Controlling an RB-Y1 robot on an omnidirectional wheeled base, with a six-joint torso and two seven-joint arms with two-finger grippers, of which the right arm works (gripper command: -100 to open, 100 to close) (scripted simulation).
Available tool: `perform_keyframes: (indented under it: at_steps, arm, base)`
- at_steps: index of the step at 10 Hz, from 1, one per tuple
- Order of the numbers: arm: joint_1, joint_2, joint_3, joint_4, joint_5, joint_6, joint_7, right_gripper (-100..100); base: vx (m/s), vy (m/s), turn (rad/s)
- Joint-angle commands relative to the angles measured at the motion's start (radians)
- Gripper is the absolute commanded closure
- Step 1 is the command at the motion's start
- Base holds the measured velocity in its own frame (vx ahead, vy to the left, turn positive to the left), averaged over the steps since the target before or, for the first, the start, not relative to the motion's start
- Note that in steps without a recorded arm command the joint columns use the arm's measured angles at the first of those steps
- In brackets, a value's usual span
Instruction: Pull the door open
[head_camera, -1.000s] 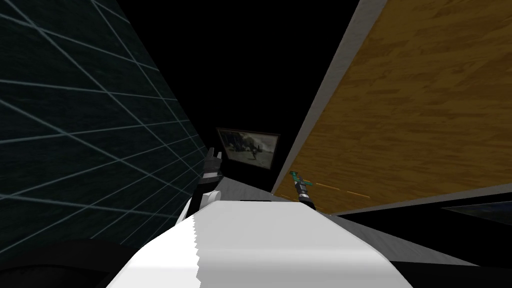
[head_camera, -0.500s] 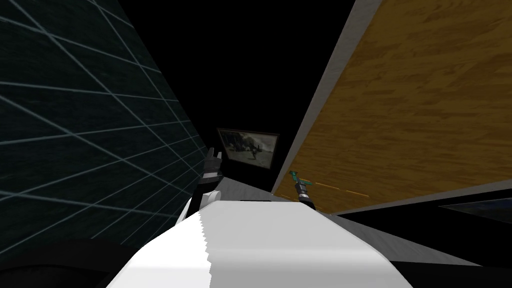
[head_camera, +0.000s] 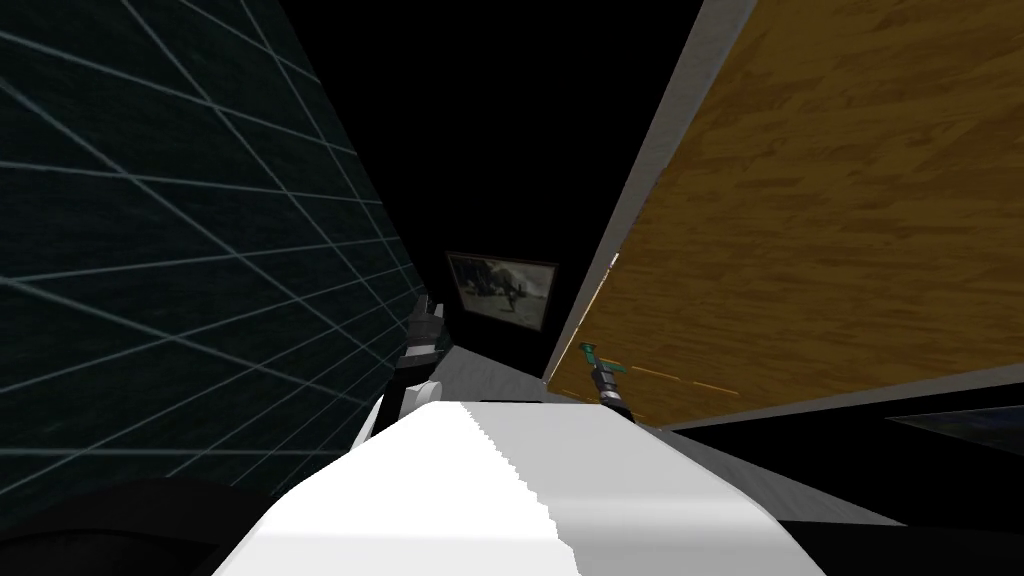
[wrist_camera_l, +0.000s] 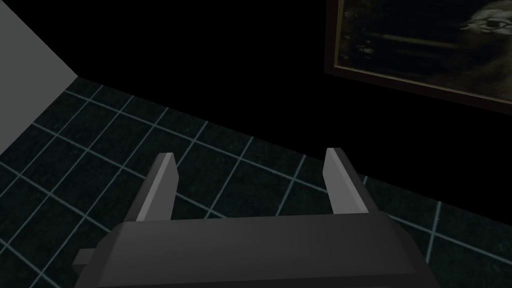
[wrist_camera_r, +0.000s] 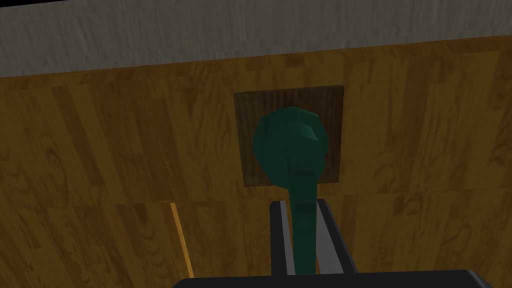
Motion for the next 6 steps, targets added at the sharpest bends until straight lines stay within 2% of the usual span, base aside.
perform_keyframes:
  at_steps: [1,5,6]
  arm:
    - [0.021,-0.015,0.011,-0.004,0.006,-0.018,-0.020,100]
    - [0.052,-0.046,0.039,0.000,0.020,-0.062,-0.062,100]
    - [0.046,-0.039,0.037,-0.001,0.019,-0.052,-0.054,100]
  base:
    - [-0.197,-0.035,0.146]
    - [-0.208,-0.030,0.124]
    - [-0.094,0.004,0.020]
